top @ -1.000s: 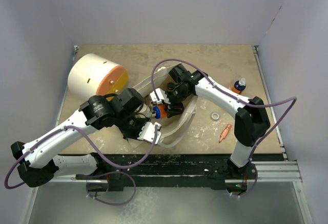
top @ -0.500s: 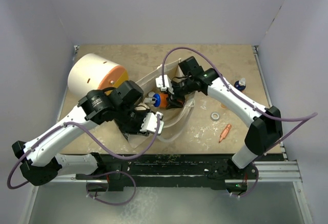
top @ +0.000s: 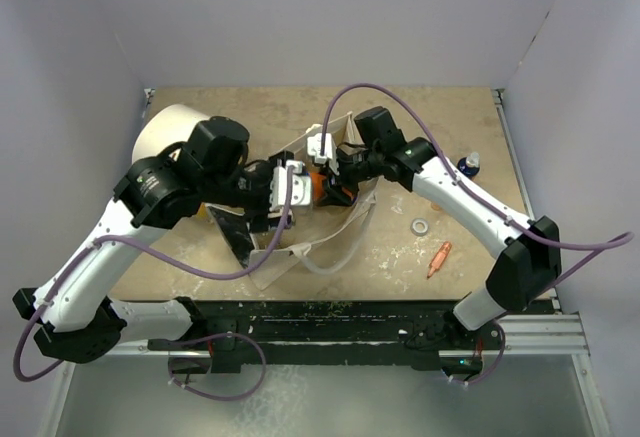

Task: Place the personal care products into the canvas bag
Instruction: Adjust the care product in the canvas bag.

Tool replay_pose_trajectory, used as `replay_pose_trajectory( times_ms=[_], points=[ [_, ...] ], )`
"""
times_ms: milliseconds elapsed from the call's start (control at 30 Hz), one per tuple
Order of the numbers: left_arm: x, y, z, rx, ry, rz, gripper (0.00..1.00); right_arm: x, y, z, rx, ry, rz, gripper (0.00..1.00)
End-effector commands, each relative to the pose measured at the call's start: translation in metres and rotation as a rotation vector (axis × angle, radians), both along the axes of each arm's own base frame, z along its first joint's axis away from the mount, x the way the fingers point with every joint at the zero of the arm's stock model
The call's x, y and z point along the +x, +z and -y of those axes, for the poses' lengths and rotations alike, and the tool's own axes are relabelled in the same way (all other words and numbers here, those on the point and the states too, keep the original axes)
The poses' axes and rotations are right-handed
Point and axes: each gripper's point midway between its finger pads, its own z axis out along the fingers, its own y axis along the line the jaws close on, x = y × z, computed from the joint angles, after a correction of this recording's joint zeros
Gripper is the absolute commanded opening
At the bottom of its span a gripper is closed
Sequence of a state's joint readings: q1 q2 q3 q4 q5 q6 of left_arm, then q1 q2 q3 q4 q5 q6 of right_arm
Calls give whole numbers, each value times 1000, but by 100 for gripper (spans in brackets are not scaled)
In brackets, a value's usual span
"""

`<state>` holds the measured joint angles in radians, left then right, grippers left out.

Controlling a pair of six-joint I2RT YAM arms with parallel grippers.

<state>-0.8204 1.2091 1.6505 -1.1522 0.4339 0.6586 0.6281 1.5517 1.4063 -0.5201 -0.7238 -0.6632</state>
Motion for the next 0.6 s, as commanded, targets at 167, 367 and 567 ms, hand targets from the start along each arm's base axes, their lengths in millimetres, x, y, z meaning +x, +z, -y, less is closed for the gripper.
replay_pose_trajectory(
  times_ms=[167,367,567],
  points=[
    [49,55,-16,-175,253,123,75,2,57,-10,170,-25,89,0],
    [49,42,-29,-159,296,107,75,-4,68,-7,209,-18,137,0],
    [37,31,-28,-156,239,49,72,-15,87,-4,266,8,188,0]
  ],
)
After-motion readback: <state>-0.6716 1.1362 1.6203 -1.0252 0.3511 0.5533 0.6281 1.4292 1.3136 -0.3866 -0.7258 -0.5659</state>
